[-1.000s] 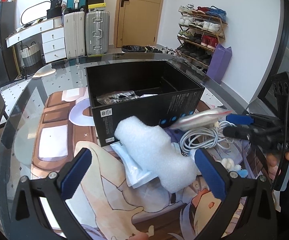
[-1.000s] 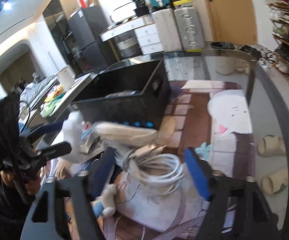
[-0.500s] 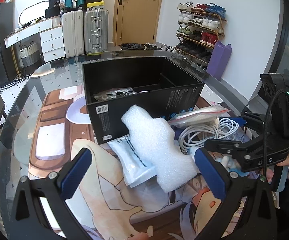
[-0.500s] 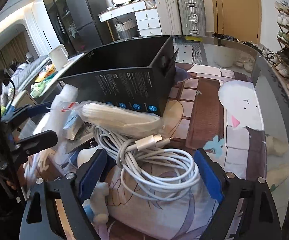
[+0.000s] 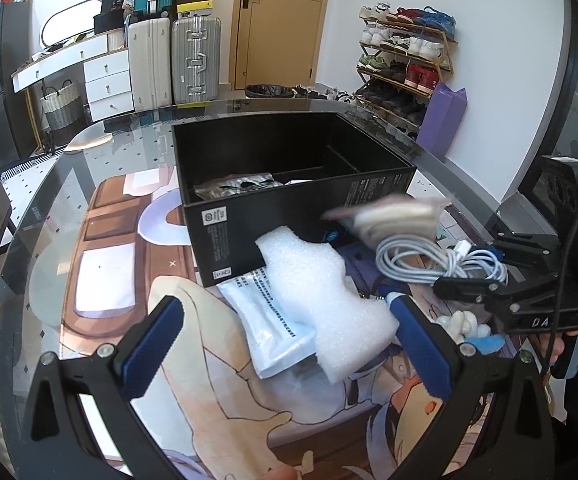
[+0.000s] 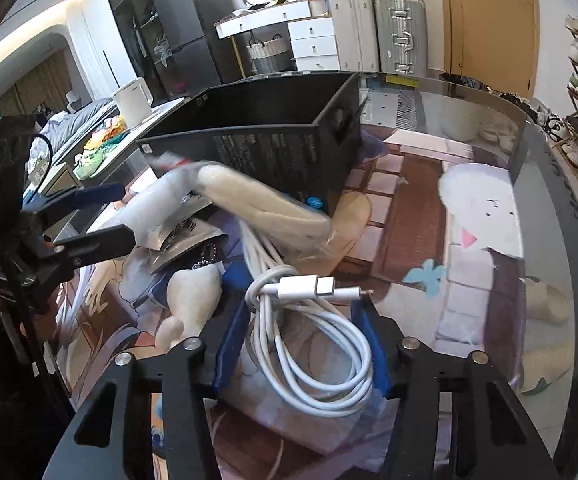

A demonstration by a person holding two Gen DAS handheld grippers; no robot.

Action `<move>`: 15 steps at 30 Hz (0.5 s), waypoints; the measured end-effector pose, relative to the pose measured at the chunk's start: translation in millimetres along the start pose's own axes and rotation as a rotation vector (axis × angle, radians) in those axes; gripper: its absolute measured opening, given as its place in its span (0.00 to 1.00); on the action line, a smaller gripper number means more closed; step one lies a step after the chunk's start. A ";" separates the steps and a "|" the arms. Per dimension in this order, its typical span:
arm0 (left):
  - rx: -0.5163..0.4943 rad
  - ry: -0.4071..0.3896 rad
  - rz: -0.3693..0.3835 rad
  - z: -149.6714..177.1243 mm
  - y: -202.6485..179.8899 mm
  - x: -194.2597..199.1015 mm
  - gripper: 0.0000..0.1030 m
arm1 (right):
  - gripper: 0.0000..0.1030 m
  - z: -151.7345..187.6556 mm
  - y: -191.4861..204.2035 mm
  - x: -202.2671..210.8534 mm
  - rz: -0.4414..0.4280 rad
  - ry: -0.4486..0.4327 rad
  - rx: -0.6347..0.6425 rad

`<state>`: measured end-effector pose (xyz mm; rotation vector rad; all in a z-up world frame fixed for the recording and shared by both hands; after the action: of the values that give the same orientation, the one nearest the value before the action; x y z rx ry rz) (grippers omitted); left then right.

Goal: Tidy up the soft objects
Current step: 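Lift the cable with the right gripper while the left grasps the white foam piece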

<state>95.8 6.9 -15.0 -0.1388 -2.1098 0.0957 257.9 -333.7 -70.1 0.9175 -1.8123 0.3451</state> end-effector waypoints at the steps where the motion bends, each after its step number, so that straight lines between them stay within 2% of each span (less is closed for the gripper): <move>1: -0.002 0.002 0.000 0.4 -0.5 -0.4 1.00 | 0.44 1.2 -0.2 1.8 -0.005 0.001 0.006; 6: -0.009 0.011 0.000 0.8 -3.4 -3.3 1.00 | 0.40 4.3 2.1 5.2 -0.011 0.001 0.033; 15: -0.006 0.024 0.011 3.2 -4.9 -6.5 1.00 | 0.40 7.4 11.3 3.1 -0.004 -0.006 0.065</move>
<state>96.1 1.0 -21.6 -0.1549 -2.0857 0.0936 244.2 -332.0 -68.5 0.9674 -1.8135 0.4011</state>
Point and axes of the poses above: each gripper's, at about its wrist camera, not at the fingertips, and x roughly against the way its jaws point, y to its left, z to its underside, the point moved 3 cm from there along -x, roughly the way its jaws point, and after that the axes turned 14 degrees about y, right-handed, at the moved point
